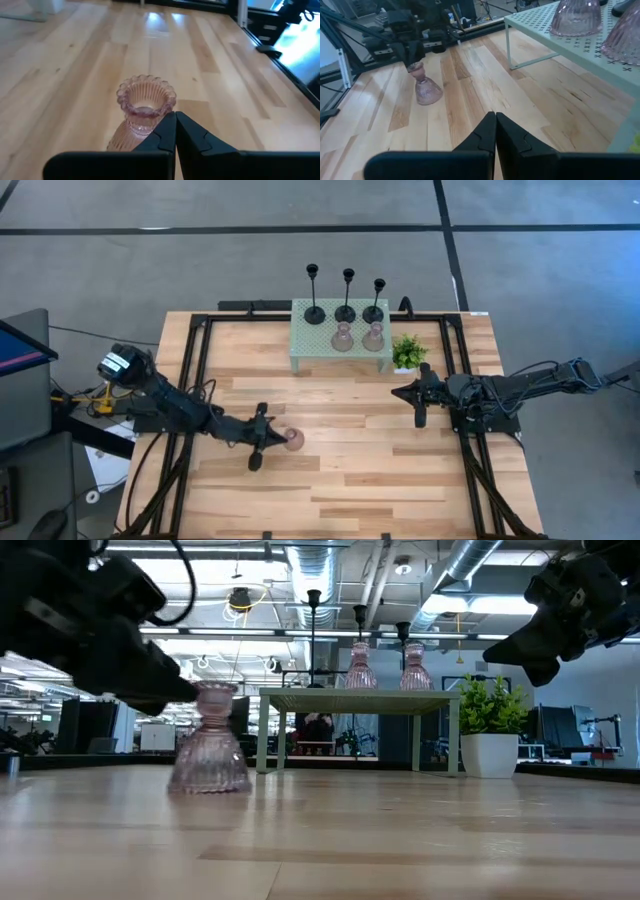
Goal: Pick & Place candle stick holders
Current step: Put the pink candle holder on the shelf aligned with the pink candle holders
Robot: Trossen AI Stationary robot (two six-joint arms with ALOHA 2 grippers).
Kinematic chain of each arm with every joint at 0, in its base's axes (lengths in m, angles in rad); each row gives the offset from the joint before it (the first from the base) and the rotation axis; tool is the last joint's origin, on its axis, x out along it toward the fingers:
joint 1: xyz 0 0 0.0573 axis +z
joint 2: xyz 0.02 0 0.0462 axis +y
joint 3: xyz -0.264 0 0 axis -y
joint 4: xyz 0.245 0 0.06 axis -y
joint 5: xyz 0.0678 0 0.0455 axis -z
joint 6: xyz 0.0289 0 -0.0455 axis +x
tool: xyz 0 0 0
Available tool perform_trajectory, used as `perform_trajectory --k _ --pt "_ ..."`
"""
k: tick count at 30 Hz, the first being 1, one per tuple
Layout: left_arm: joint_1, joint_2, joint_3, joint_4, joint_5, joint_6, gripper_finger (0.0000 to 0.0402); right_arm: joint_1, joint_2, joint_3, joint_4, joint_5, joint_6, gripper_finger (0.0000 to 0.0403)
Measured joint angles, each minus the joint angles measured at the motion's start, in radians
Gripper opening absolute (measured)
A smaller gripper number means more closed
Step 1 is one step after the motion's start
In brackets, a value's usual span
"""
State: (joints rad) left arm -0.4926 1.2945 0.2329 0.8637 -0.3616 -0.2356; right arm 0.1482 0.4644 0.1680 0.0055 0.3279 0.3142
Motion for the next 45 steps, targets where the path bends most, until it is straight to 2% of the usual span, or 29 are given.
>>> perform_trajectory --k 7,13,18,21,26,30,35,41,45 --pt "0.164 0.004 0.0 0.029 0.096 0.065 0.0006 0.0 0.0 0.0 0.0 0.043 -0.006 0.0" --pt "0.261 0.004 0.0 0.075 0.155 0.125 0.0005 0.0 0.0 0.0 0.0 0.043 -0.006 0.0" --pt "0.275 0.004 0.0 0.126 0.281 0.127 0.0005 0.0 0.0 0.0 0.0 0.043 -0.006 0.0" --pt "0.255 0.004 0.0 0.115 0.322 0.126 0.0004 0.0 0.0 0.0 0.0 0.043 -0.007 0.0" --pt "0.211 0.004 0.0 0.036 0.296 0.126 0.0005 0.0 0.0 0.0 -0.011 0.042 -0.007 0.0" --pt "0.172 0.004 0.0 -0.031 0.207 0.125 0.0004 0.0 0.0 0.0 -0.043 0.04 -0.007 0.0" --pt "0.16 0.003 0.0 -0.033 0.088 0.132 0.0006 0.0 0.0 0.0 -0.059 0.04 -0.007 0.0" --pt "0.193 0.003 0.0 -0.032 0.077 0.134 0.0021 0.0 0.0 0.0 -0.058 0.04 -0.007 0.0" --pt "0.215 0.003 0.0 -0.031 0.076 0.133 0.0048 0.0 0.0 0.0 -0.058 0.04 -0.007 0.0"
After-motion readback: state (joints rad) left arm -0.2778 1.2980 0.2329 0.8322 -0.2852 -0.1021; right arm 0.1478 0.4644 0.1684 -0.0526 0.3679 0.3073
